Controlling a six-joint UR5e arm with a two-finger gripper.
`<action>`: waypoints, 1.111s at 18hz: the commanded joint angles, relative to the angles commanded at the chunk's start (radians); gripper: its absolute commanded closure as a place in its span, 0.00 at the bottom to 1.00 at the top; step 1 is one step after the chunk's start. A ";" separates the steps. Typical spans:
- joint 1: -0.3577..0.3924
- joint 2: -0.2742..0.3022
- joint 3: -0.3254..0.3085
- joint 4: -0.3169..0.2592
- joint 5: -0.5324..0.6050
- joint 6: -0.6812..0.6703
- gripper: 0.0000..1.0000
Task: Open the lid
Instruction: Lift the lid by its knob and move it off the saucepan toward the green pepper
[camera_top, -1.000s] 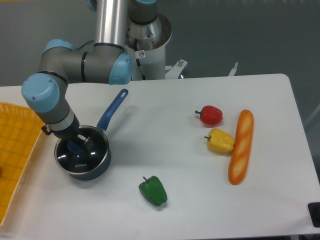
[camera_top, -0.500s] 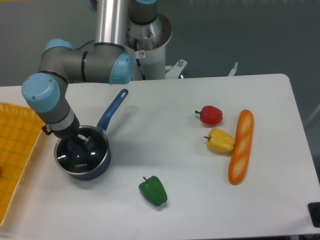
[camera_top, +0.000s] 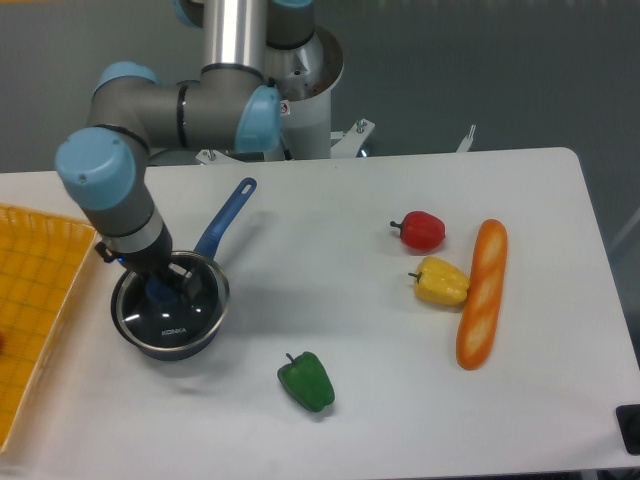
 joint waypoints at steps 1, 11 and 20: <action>0.015 -0.005 0.000 -0.002 0.012 0.023 0.60; 0.186 -0.005 0.000 0.000 0.054 0.288 0.60; 0.239 0.003 -0.025 0.002 0.048 0.344 0.60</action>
